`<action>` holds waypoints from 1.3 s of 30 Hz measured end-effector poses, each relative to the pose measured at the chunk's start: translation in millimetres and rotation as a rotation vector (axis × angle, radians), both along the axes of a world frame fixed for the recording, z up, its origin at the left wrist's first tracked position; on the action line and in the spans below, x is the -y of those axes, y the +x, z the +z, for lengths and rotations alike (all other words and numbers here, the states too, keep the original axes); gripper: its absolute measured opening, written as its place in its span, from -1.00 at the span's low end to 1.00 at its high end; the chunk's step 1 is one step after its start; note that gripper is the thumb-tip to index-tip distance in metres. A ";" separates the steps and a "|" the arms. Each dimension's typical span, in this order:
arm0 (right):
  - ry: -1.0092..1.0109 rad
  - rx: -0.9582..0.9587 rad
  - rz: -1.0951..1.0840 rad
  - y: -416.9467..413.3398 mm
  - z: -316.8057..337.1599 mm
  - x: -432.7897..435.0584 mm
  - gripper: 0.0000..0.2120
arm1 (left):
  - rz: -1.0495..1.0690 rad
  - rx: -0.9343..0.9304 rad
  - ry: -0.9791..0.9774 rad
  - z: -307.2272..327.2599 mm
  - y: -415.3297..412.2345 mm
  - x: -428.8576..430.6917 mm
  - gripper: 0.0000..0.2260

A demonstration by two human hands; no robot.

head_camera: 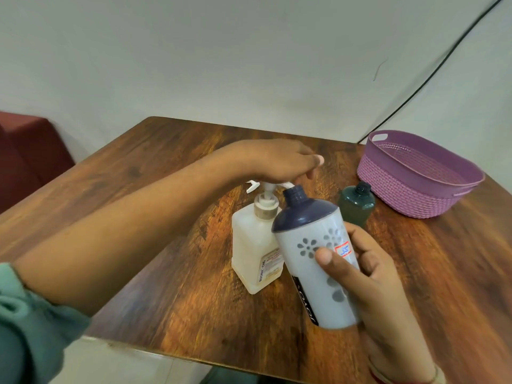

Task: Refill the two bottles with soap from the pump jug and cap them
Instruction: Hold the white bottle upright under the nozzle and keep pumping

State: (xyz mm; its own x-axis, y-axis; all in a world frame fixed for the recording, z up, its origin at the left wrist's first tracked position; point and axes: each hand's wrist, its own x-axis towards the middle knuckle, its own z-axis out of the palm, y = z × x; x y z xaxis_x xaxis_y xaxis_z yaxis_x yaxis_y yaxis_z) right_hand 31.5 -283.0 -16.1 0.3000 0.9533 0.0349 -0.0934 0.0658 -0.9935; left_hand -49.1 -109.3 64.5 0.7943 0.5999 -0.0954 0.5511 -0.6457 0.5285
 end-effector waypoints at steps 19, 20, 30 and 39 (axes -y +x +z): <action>0.014 0.021 -0.017 -1.9 -1.2 1.9 -0.44 | 0.070 0.126 -0.142 -21.1 -2.3 3.0 -0.63; 0.018 0.021 -0.015 -1.6 -1.1 1.5 -0.45 | 0.063 0.102 -0.116 -17.7 -1.9 2.9 -0.62; 0.022 0.030 -0.031 -0.4 -4.0 2.5 -0.47 | 0.039 0.053 -0.156 -22.5 0.6 3.6 -0.63; 0.036 0.008 -0.008 1.2 -1.0 -0.1 -0.45 | 0.008 0.019 -0.035 -10.2 1.9 1.7 -0.63</action>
State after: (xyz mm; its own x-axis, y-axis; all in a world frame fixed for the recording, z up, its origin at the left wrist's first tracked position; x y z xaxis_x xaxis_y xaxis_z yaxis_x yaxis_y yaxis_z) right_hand 32.7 -282.9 -17.1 0.3069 0.9490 0.0719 -0.0852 0.1026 -0.9911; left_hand -47.2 -111.0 54.2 0.7911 0.6031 -0.1015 0.5461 -0.6218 0.5614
